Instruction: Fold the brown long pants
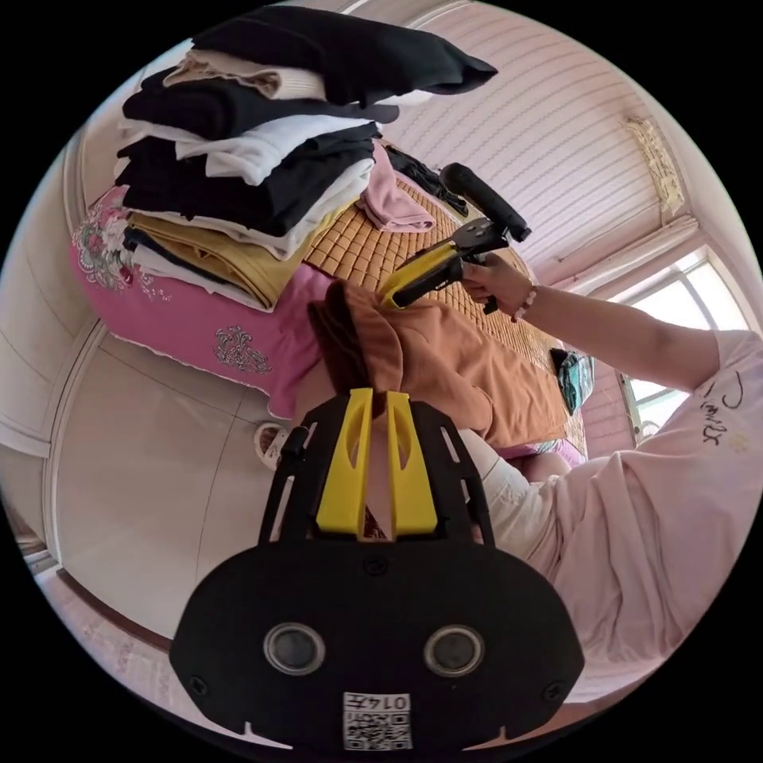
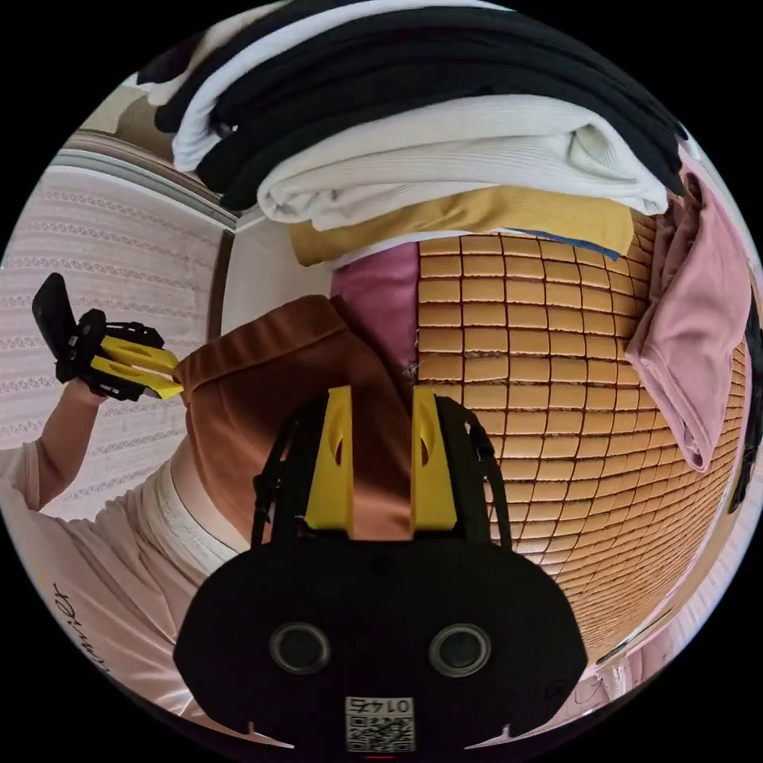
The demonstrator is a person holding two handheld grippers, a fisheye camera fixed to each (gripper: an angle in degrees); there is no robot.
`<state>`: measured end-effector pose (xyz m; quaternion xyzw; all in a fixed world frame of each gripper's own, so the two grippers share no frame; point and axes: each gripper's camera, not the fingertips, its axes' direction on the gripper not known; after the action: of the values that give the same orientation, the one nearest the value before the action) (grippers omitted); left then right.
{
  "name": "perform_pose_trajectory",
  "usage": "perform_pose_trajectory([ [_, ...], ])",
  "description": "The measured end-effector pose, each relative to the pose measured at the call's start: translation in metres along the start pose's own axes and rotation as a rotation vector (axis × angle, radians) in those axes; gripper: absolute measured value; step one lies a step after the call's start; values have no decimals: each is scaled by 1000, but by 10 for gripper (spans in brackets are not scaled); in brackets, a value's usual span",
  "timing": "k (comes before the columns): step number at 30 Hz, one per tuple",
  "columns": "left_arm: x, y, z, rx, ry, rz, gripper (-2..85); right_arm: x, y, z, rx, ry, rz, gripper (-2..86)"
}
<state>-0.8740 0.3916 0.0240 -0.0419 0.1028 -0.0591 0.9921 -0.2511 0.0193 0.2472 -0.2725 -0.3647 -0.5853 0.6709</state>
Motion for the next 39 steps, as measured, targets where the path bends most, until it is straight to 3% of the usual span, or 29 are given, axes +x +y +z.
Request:
perform_pose_trajectory([
  [3, -9, 2, -14, 81, -45, -29, 75, 26, 65, -50, 214, -42, 111, 111],
  [6, -19, -1, -17, 178, -27, -70, 108, 60, 176, -74, 360, -77, 380, 111],
  [8, -25, -7, -11, 193, 3, -117, 142, 79, 290, -66, 411, -99, 681, 114],
  [14, -24, -22, 26, 62, -60, -144, 196, 38, 585, -25, 533, -56, 1551, 127],
  [17, -29, -23, 37, 37, 36, -215, 186, -6, 686, -9, 672, -38, 1877, 131],
  [20, -23, -22, 46, -16, 64, -237, 179, -33, 746, 10, 791, -59, 2065, 139],
  [24, -8, -23, 51, -20, -27, -213, 180, -44, 786, 27, 966, -111, 2150, 153],
  [29, -10, -33, 57, -65, -6, -237, 170, -36, 815, 38, 1129, -162, 2082, 144],
  [39, 14, -48, 67, -100, -106, -162, 123, -54, 863, 56, 1159, -204, 2111, 68],
])
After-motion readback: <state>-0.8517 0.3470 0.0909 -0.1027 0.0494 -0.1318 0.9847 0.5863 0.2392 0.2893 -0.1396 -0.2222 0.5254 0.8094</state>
